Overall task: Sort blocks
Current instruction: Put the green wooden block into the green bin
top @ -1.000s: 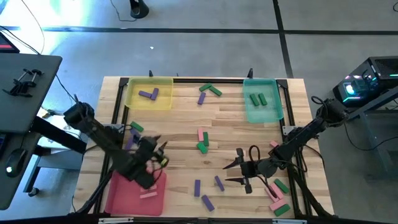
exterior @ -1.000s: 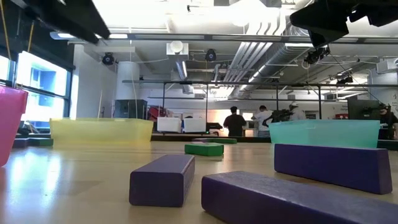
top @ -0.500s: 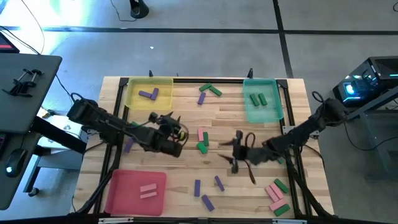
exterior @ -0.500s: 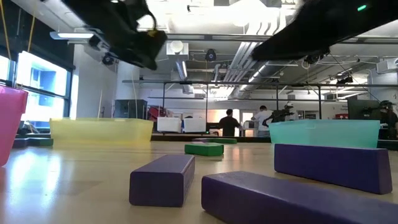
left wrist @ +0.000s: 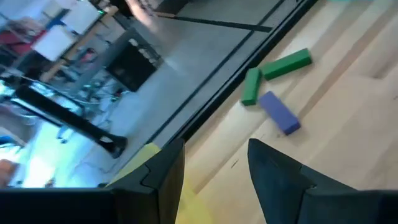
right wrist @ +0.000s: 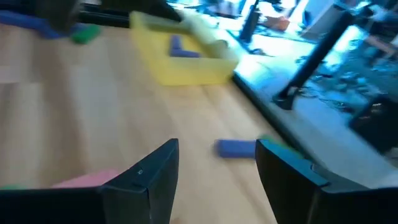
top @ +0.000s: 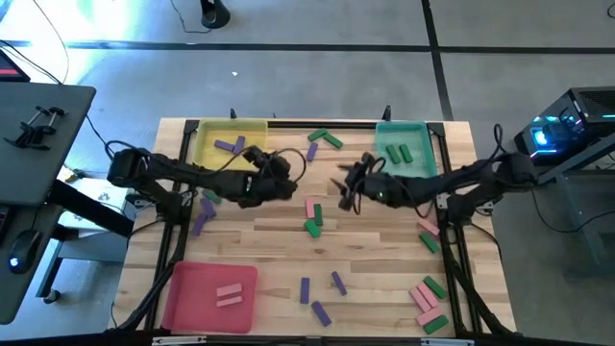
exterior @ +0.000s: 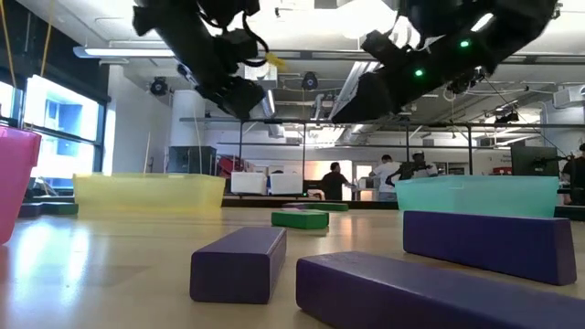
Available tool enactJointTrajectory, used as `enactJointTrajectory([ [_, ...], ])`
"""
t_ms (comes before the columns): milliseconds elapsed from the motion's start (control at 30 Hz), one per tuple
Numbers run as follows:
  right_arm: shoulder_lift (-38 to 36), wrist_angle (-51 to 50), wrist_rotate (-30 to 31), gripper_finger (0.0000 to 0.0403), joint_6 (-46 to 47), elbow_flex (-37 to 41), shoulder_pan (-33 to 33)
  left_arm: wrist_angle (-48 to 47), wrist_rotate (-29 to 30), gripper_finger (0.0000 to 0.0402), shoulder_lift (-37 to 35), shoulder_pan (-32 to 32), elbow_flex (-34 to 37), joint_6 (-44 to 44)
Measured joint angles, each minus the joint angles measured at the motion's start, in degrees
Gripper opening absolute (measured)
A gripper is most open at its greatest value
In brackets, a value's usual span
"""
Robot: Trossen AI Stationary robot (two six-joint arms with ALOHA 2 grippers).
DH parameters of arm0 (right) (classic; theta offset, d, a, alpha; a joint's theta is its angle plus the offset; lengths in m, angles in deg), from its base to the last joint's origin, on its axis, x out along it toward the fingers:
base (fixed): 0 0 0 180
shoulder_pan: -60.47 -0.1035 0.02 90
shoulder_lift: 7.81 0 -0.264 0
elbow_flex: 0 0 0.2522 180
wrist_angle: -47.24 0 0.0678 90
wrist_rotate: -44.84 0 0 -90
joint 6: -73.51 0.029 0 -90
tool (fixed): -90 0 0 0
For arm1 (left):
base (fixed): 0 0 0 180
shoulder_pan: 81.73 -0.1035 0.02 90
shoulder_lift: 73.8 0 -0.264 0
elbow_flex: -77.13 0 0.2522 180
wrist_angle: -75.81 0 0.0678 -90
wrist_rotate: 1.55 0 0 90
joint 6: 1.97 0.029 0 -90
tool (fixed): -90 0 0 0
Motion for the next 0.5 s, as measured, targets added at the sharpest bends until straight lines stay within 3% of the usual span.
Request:
enactJointTrajectory([
  [133, 0.0, 0.04, -0.09, 0.0199, 1.78, -1.45, 4.22, 1.5, -4.65, 0.0163, -0.19, -1.64, 0.0, 3.05],
  [267, 0.0, 0.04, -1.91, 0.0199, 2.27, -2.22, 6.27, 0.83, -4.85, 0.0163, -0.19, -1.42, 0.0, 2.79],
  [400, -0.27, -3.66, -4.71, 0.0199, 0.28, -2.22, 4.8, 1.05, -4.76, 0.0163, 0.15, -0.04, 0.0, 1.68],
  [500, -2.45, -13.15, -5.03, 0.0199, 3.19, -2.94, 0.6, 2.14, -4.57, 0.0163, 0.16, 1.49, 0.0, -0.38],
])
